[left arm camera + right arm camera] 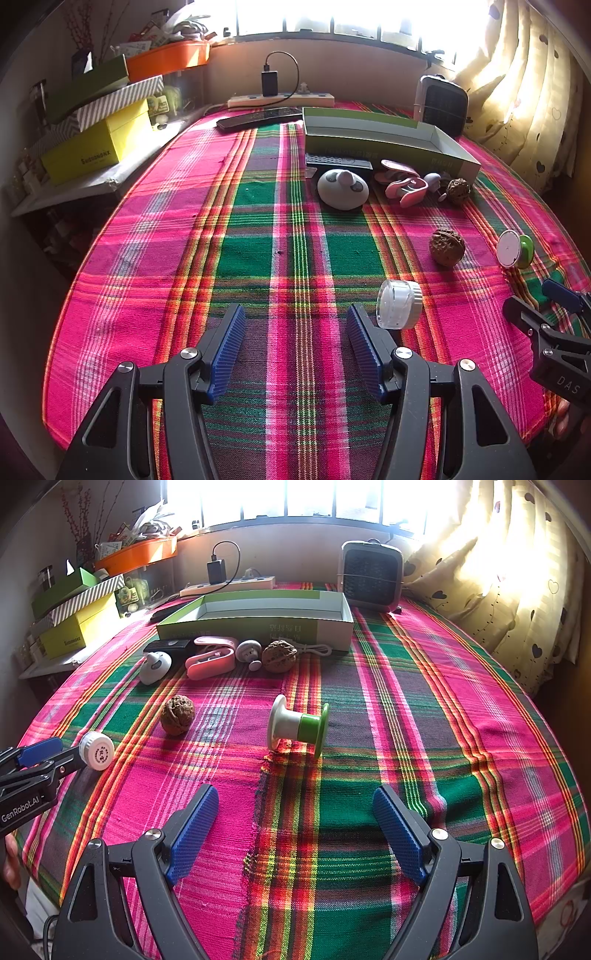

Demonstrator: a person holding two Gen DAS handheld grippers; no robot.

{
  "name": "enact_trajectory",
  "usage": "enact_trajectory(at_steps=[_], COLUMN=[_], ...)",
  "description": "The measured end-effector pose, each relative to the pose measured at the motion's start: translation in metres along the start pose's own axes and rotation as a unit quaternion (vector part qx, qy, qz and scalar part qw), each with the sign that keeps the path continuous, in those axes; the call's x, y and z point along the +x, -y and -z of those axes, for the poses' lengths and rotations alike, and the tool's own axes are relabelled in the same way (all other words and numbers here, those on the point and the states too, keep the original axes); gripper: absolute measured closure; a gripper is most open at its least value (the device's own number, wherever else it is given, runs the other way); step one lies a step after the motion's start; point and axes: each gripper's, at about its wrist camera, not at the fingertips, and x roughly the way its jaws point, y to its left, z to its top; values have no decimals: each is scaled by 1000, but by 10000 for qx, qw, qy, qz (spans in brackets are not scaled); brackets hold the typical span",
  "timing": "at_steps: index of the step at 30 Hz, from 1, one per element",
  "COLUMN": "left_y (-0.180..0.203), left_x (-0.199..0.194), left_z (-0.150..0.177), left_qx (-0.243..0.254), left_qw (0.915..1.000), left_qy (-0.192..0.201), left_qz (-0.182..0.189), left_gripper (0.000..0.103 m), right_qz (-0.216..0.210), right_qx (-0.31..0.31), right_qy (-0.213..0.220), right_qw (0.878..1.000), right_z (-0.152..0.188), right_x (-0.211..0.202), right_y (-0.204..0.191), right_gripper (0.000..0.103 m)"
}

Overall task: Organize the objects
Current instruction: 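Move left gripper to the white cylinder while right gripper approaches the white-green spool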

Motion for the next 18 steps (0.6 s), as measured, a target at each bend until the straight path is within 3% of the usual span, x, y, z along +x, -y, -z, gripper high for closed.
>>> enact_trajectory(at_steps=[18], left_y=[-3], left_x=[-9], left_z=[10], left_qx=[277], left_qw=[9993], left_qy=[12], left_qz=[261], left_gripper=[46], right_qz=[-127], right_qx=[-72], right_qy=[39], right_qw=[9999], right_z=[1], right_x=[-4], right_y=[2], right_gripper=[17])
